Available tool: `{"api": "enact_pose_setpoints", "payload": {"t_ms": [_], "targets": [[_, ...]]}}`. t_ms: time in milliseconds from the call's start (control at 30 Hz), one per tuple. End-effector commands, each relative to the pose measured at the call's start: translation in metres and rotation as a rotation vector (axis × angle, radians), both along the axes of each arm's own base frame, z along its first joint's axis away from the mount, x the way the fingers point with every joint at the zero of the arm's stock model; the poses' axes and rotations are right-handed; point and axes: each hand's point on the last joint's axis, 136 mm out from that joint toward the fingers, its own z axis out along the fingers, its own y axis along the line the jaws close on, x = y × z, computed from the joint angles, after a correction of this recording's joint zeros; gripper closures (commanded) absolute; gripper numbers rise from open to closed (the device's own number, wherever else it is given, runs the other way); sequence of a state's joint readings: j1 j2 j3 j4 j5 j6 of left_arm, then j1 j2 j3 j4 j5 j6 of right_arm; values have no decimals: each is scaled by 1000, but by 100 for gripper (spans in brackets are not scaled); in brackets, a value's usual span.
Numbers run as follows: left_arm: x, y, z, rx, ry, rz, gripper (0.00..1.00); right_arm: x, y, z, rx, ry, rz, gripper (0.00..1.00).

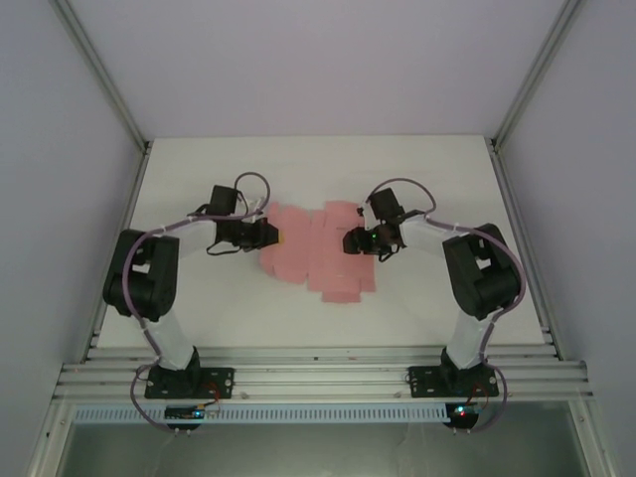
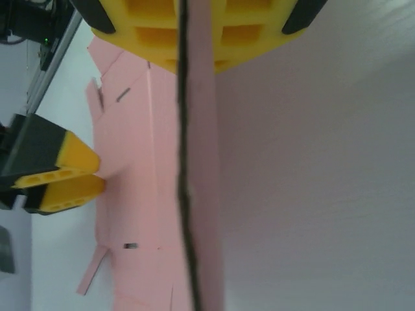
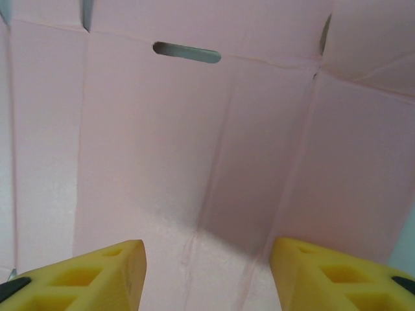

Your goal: Assemble paper box

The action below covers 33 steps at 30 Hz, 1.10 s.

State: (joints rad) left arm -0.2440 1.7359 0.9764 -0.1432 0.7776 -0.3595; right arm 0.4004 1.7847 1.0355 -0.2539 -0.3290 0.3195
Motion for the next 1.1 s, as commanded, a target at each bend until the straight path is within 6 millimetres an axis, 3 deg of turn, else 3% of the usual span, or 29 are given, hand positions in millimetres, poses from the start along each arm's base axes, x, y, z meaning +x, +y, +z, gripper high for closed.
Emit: {"api": "enact_pose_setpoints", "payload": {"t_ms": [0, 233, 400, 533, 733, 900, 1067], "targets": [[-1, -7, 49, -79, -182, -58, 100, -5, -19, 27, -2, -49, -29, 39], [-33, -22, 149, -288, -442, -182, 100, -15, -49, 119, 230, -275, -50, 25], [-64, -30, 209, -355, -603, -250, 100, -31, -77, 167, 416, -459, -50, 19], [-88, -33, 250, -430, -671, -284, 100, -50, -75, 197, 519, -569, 38, 16], [-110, -35, 283, -494, -711, -304, 100, -71, -57, 226, 659, -620, 194, 18], [-120, -34, 292, -508, -743, -308, 100, -81, -50, 246, 752, -656, 273, 47], [-126, -33, 302, -528, -779, -309, 100, -81, -47, 246, 794, -632, 298, 47]]}}
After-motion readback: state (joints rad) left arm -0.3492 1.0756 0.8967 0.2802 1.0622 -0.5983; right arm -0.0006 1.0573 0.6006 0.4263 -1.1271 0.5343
